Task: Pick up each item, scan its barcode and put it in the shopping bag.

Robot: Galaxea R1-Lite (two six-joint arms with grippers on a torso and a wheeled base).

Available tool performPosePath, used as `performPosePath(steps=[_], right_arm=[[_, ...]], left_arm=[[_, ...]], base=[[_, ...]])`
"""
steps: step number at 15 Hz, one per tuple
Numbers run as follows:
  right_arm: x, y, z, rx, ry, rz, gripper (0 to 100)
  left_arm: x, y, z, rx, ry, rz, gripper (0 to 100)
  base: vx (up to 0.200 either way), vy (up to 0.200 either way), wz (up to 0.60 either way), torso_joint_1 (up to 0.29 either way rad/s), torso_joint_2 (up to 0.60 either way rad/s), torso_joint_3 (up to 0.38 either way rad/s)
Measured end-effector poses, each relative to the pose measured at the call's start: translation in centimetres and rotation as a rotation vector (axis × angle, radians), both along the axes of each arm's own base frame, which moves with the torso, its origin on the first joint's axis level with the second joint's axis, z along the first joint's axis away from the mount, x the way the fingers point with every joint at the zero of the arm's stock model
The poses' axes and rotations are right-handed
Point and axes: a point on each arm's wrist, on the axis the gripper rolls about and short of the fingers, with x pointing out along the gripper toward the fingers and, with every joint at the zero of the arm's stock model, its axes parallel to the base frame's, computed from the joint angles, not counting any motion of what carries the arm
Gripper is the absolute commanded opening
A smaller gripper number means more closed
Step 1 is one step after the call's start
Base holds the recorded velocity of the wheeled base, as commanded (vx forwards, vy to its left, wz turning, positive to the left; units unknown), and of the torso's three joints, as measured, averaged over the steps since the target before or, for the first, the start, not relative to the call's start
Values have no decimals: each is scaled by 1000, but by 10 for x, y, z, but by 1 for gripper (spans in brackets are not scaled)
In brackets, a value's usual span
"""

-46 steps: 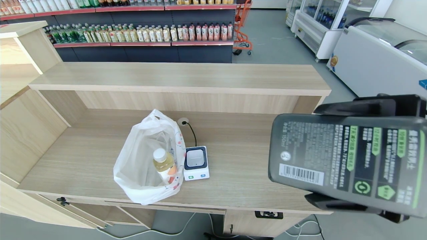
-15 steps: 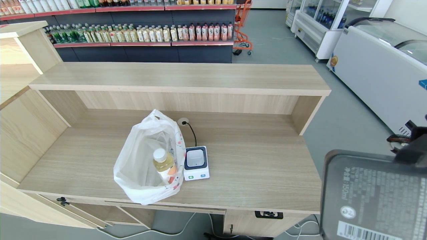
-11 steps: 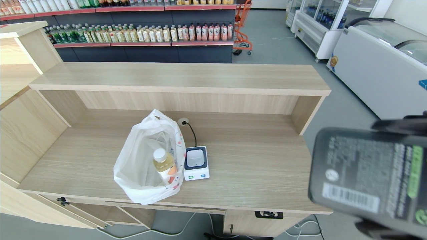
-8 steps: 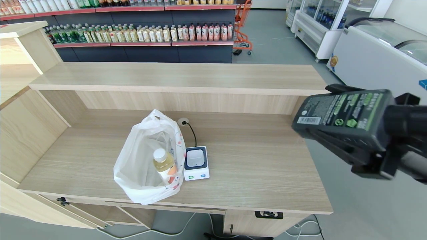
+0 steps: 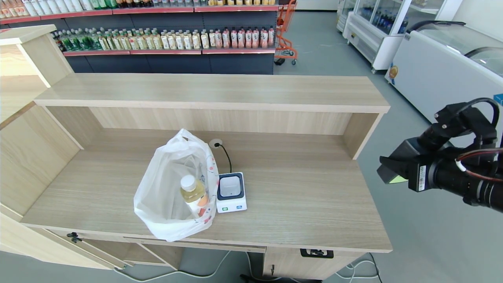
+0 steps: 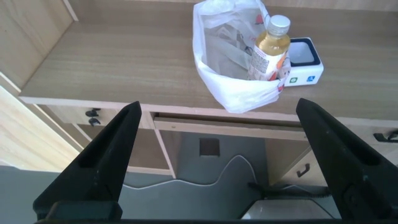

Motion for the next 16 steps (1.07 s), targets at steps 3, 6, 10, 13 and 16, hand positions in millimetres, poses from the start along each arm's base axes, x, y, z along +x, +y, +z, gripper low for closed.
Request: performPosePath(steps=[3, 6, 10, 13, 16], right_arm=[[1, 0, -14, -4, 58, -7, 0], [-1, -1, -27, -18, 105, -6, 0], [-2, -1, -31, -22, 120, -5, 0], [-5, -2, -35, -25, 133, -2, 0], [-5, -1, -36, -26, 136, 3, 0]], left_arm=[[0, 0, 0, 0, 0, 0, 100], [0, 0, 0, 0, 0, 0, 100], [0, 0, 0, 0, 0, 0, 100], [0, 0, 0, 0, 0, 0, 100], [0, 0, 0, -1, 0, 0, 100]], base=[[0, 0, 0, 0, 0, 0], [0, 0, 0, 0, 0, 0], [0, 0, 0, 0, 0, 0], [0, 67, 0, 2, 1, 2], [0, 200, 0, -4, -1, 2]])
